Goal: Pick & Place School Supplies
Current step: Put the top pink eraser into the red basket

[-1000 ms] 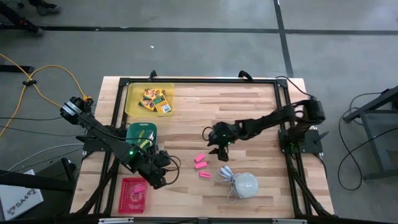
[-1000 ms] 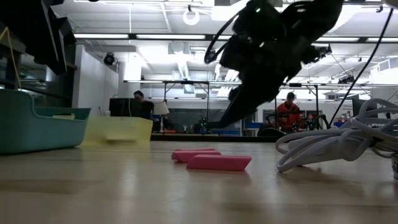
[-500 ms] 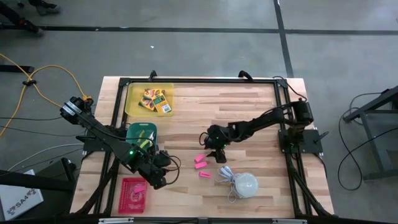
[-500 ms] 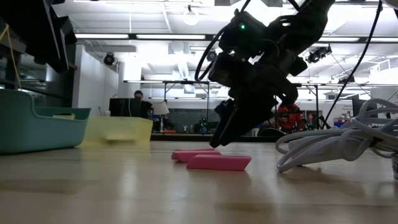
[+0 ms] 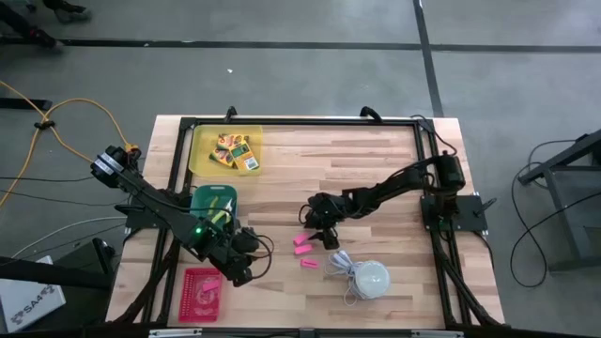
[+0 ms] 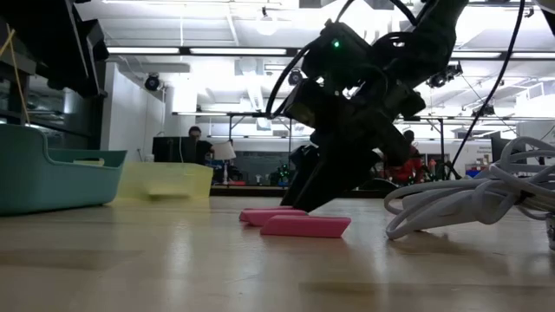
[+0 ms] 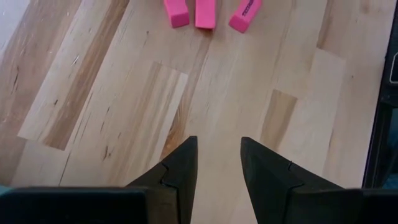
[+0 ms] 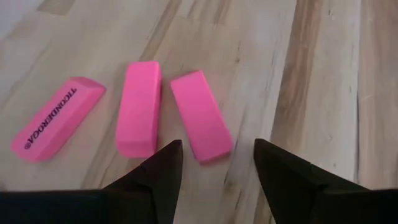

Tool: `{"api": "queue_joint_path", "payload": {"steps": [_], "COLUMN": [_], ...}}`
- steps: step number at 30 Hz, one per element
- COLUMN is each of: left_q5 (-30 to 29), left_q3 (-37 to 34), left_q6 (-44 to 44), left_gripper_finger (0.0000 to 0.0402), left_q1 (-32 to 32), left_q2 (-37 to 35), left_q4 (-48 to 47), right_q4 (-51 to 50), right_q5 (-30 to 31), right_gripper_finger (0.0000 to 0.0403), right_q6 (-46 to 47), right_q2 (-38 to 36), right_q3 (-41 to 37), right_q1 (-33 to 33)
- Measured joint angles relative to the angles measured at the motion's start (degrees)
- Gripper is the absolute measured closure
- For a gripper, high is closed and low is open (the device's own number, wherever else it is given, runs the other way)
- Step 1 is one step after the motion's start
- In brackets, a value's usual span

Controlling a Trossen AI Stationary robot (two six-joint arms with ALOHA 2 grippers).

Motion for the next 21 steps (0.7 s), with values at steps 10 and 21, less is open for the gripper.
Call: {"api": "queue_joint_path", "payload": {"steps": [10,21], "left_q5": [-0.02,0.0], "left_q3": [0.0,0.0], "left_q6": [-0.11,-0.09], "left_gripper_finger": [0.0283,0.0283], "left_q1": [0.0,-0.02], "left_q2": [0.0,0.0], "left_q4": [0.48,0.49], "right_q4": [2.2,2.99], "right_q5": [-0.21,-1.14], "right_gripper_finger": [0.0213,0.0213], "right_q6": [0.98,1.5], "right_q2": [0.56,1.01], "right_q3": [-0.07,-0.07], "right_q1": [0.69,0.84]}}
